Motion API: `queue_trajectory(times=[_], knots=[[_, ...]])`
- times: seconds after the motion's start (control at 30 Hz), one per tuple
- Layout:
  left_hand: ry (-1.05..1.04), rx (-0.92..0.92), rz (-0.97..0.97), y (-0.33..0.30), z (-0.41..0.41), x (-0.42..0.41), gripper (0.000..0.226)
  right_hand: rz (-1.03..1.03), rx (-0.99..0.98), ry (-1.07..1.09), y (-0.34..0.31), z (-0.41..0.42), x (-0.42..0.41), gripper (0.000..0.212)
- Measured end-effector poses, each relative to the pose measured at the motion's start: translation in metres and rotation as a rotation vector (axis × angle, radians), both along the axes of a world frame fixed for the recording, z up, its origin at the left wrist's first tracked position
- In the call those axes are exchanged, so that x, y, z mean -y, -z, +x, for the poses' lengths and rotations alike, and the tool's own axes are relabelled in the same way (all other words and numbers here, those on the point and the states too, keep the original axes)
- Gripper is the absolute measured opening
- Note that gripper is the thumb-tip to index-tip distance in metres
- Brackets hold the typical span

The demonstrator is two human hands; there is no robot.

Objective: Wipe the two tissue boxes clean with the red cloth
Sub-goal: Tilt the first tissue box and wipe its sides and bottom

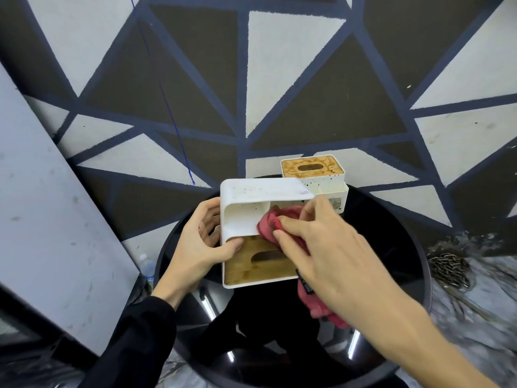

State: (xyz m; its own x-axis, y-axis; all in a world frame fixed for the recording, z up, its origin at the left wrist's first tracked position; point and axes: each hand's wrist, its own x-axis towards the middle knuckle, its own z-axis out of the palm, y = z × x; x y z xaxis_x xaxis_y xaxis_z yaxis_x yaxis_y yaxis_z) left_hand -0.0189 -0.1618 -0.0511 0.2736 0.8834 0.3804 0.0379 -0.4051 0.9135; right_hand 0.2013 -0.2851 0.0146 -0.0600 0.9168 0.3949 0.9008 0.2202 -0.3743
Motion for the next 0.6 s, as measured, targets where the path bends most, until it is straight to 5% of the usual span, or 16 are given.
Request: queue_trajectory(times=[0.6], knots=[[-0.006,-0.034,0.001,0.004,-0.008,0.004,0.082,0.092,-0.23,-0.048,0.017,0.048,-0.008,0.055]])
